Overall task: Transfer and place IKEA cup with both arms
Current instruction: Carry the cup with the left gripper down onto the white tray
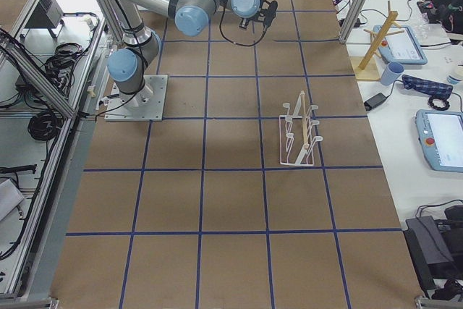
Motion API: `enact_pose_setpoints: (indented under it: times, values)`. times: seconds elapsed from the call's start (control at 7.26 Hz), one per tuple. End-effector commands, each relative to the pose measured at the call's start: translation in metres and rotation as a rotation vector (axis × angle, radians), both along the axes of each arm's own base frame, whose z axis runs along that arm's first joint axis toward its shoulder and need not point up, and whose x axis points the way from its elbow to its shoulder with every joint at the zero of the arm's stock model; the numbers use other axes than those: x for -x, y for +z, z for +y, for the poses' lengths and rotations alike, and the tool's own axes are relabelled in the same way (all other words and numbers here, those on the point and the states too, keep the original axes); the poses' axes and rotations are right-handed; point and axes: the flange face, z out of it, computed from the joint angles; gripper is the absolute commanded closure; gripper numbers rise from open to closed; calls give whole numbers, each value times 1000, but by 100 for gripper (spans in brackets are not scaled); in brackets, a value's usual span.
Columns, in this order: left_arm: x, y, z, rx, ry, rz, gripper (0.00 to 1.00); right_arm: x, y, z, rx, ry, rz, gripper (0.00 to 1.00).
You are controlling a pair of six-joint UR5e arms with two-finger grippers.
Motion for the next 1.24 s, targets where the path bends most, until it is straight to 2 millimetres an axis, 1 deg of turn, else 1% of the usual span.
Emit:
enact_pose_setpoints:
  times: [0.0,0.14,0.28,0.41,0.55,0.69,0.83,0.96,1.1]
  values:
    - [-49,-22,14,-138,-189,-381,100,0,2,10,-52,28,293,0]
    - [-101,-38,5,-180,-211,-387,100,-13,2,13,-67,48,475,0]
    - [-172,-54,-2,-210,-254,-369,100,-35,-2,17,-92,93,612,0]
    - [-226,-77,3,-245,-282,-344,100,-51,-1,22,-93,130,707,0]
    - [-263,-114,12,-244,-354,-301,100,-52,12,21,-90,140,755,0]
    - [-297,-142,18,-185,-371,-300,100,-58,35,24,-124,166,730,0]
    - [-325,-165,19,-151,-481,-316,100,-64,55,28,-147,174,694,0]
    - [-353,-179,14,-120,-500,-354,100,-83,54,33,-153,196,698,0]
    - [-371,-201,12,-137,-506,-337,100,-104,45,39,-136,258,706,0]
